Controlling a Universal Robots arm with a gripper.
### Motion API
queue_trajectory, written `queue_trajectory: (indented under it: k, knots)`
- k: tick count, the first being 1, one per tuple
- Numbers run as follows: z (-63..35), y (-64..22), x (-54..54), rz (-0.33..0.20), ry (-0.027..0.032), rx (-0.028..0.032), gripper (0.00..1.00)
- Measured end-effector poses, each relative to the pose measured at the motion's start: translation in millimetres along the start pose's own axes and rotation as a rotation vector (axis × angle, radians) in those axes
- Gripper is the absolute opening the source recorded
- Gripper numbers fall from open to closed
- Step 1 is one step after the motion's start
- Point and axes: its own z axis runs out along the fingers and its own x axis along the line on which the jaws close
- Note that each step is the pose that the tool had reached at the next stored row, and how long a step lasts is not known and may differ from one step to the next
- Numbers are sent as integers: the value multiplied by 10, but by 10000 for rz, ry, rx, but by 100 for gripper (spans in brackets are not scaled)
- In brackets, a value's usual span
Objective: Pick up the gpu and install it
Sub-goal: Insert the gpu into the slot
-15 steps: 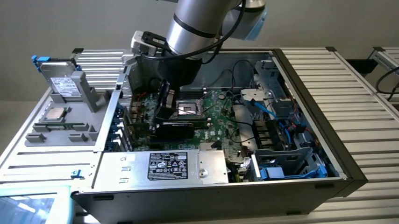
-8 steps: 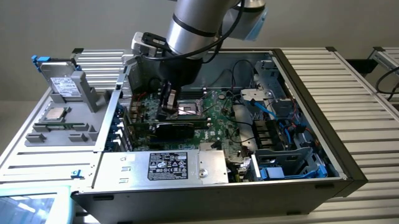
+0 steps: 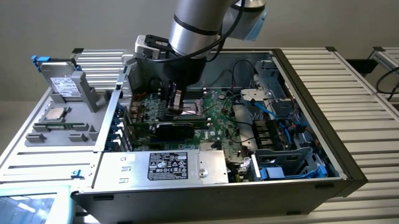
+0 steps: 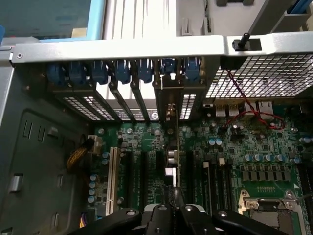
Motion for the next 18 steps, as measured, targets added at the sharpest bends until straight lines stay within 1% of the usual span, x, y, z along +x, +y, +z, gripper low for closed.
queue_trajectory:
  k: [2,5,8,11,12,16,18]
  knots:
    - [-2,-10,0,-63,16,188,12]
    - [-7,-25,0,-154,38,430,12]
    - [-12,-41,0,-236,61,641,12]
    - [-17,-61,-1,-316,82,822,12]
    - [-18,-65,0,-336,87,857,12]
    - [-19,-65,0,-340,88,859,12]
    - [-47,-57,0,-341,90,858,12]
